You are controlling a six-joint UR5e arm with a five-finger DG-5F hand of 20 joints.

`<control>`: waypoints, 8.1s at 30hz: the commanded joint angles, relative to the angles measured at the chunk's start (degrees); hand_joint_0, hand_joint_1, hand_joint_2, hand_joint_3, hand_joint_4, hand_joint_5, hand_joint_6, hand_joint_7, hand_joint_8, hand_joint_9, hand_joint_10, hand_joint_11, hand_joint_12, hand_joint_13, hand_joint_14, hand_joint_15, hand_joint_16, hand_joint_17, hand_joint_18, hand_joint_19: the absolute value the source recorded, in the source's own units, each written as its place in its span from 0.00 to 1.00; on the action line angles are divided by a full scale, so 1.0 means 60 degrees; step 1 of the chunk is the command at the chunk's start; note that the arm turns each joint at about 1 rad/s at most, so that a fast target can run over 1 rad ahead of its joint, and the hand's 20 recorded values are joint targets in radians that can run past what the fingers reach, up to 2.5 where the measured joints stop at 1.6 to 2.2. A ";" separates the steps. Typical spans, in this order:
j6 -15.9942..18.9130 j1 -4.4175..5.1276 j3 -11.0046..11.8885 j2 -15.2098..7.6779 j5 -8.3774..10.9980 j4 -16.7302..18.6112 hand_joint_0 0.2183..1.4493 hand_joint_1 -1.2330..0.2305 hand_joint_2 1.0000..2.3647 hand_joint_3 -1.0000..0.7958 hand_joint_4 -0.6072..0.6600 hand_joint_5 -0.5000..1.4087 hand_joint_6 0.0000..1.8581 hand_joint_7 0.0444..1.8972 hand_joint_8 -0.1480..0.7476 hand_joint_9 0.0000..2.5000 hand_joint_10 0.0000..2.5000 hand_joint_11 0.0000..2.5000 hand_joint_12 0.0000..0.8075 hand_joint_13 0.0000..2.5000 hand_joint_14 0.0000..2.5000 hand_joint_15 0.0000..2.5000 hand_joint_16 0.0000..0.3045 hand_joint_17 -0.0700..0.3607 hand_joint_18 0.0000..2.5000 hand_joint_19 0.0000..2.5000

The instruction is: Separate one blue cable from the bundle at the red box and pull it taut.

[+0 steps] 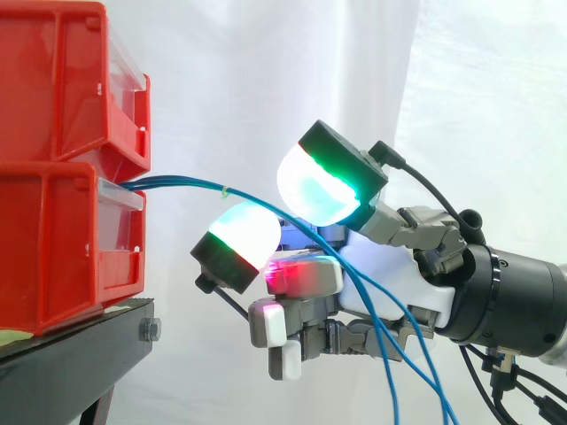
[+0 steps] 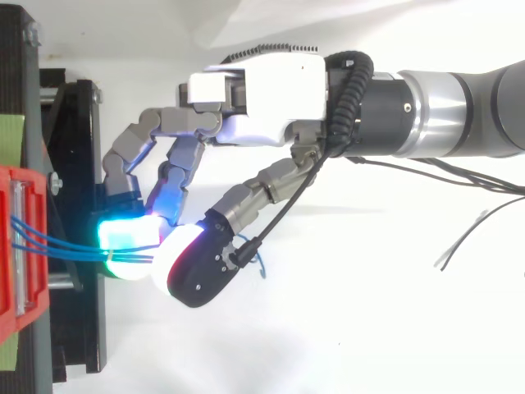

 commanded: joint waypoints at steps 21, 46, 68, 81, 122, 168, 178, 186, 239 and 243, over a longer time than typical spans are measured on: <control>0.0000 0.0002 -0.0023 -0.0003 0.0000 -0.0074 0.50 0.19 0.00 0.28 0.44 0.18 0.51 0.63 0.62 0.53 0.01 0.52 0.51 0.46 0.01 0.26 0.16 0.41 0.40 0.25; 0.0000 -0.0027 -0.0008 -0.0003 -0.0015 -0.0132 0.22 0.29 0.00 0.28 0.44 0.24 0.47 0.54 0.64 0.65 0.01 0.51 0.54 0.55 0.01 0.29 0.17 0.43 0.48 0.26; 0.0000 -0.0027 -0.0008 -0.0003 -0.0015 -0.0132 0.39 0.14 0.00 0.28 0.43 0.22 0.50 0.62 0.61 0.61 0.01 0.54 0.52 0.52 0.01 0.31 0.15 0.41 0.46 0.26; 0.0000 -0.0027 -0.0008 -0.0003 -0.0015 -0.0132 0.22 0.20 0.00 0.28 0.48 0.24 0.49 0.63 0.65 0.65 0.01 0.53 0.56 0.55 0.01 0.30 0.17 0.43 0.50 0.26; -0.0527 -0.0012 -0.0023 -0.0003 0.0044 -0.0396 0.35 0.27 0.00 0.32 0.54 0.20 0.48 0.62 0.61 0.60 0.01 0.55 0.54 0.53 0.01 0.31 0.16 0.42 0.46 0.28; -0.0776 0.0017 0.0138 0.0012 0.0088 -0.0498 0.30 0.41 0.01 0.42 0.51 0.21 0.48 0.58 0.62 0.59 0.01 0.52 0.57 0.52 0.01 0.30 0.18 0.45 0.47 0.29; -0.0762 0.0017 0.0182 0.0012 0.0044 -0.0513 0.30 0.38 0.01 0.47 0.47 0.22 0.48 0.59 0.65 0.60 0.01 0.50 0.60 0.53 0.01 0.29 0.20 0.48 0.49 0.26; -0.0820 -0.0027 0.0168 0.0334 -0.0191 -0.1260 0.32 0.30 0.01 0.54 0.46 0.20 0.49 0.63 0.63 0.53 0.01 0.47 0.58 0.50 0.01 0.28 0.19 0.47 0.48 0.26; -0.0293 -0.0115 -0.1913 0.2150 -0.0220 -0.3355 0.40 0.33 0.01 0.45 0.48 0.18 0.51 0.55 0.54 0.44 0.55 0.63 0.46 0.53 0.48 0.62 0.15 0.39 0.46 0.34; -0.0425 -0.0115 -0.1913 0.2165 -0.0191 -0.3355 0.40 0.33 0.01 0.45 0.48 0.18 0.51 0.55 0.55 0.42 0.64 0.63 0.48 0.50 0.63 0.59 0.15 0.40 0.47 0.39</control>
